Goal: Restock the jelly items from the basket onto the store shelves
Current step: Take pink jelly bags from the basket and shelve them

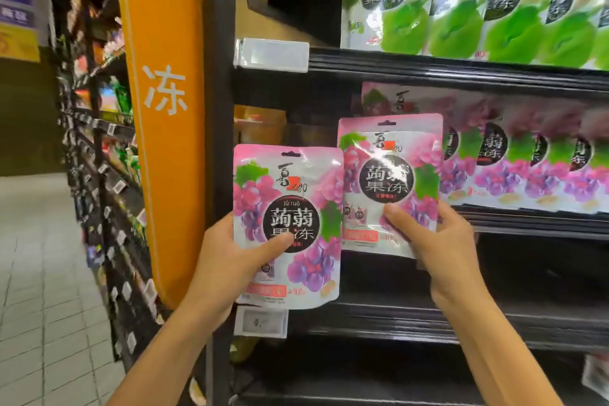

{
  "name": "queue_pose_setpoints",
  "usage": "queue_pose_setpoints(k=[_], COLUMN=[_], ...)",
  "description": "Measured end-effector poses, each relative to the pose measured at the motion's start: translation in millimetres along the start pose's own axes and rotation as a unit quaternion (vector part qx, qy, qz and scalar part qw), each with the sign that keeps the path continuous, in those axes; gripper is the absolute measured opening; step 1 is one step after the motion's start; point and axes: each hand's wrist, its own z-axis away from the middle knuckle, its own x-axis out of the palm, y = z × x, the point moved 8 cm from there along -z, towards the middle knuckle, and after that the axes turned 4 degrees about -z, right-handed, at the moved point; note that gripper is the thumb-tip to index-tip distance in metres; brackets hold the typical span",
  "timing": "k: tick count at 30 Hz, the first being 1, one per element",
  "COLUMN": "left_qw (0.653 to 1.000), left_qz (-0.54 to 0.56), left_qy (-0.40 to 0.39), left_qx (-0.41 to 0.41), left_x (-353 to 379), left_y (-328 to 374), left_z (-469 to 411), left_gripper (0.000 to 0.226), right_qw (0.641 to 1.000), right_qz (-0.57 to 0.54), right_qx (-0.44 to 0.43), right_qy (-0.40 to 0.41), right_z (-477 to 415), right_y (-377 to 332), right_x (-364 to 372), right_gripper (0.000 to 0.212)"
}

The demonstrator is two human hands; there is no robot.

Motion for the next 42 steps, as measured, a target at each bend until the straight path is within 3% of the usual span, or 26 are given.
queue_pose_setpoints(k=[4,12,20,24,32,34,37,42], left_qw=[1.0,1.0,1.0,1.0,1.0,1.0,1.0,1.0], left_qz=[0.002,-0.002,-0.022,-0.021,-0.014,-0.011,-0.009,-0.003], left_qy=[-0.007,0.0,-0.001,0.005,0.006,0.005,0.003,0.009], left_qx=[-0.004,-0.003,-0.007,-0.016,-0.027,-0.026,-0.026,-0.027], left_x=[-3,-3,-1,2,9,12,15,19], left_y=[5,19,23,20,18,19,20,26], left_z=[-6,-13,-16,-16,-18,-18,-19,-21], left_gripper=[0.048,0.05,0.05,0.053,0.056,0.057,0.058,0.053], right_qw=[1.0,0.997,0.987,0.978,0.967,0.944,0.878,0.864], right_qz=[-0.006,0.058,0.137,0.193,0.221,0.286,0.414,0.453], right_qx=[0.004,-0.011,-0.04,-0.046,-0.112,-0.138,-0.177,-0.151], right_qy=[0.0,0.048,0.072,0.067,0.066,0.092,0.161,0.159], right_z=[-25,-66,-74,-76,-49,-41,-33,-43], right_y=[-11,-11,-8,-5,-11,-14,-24,-23], right_x=[15,30,42,51,46,39,29,28], right_gripper=[0.019,0.028,0.044,0.08,0.079,0.073,0.069,0.07])
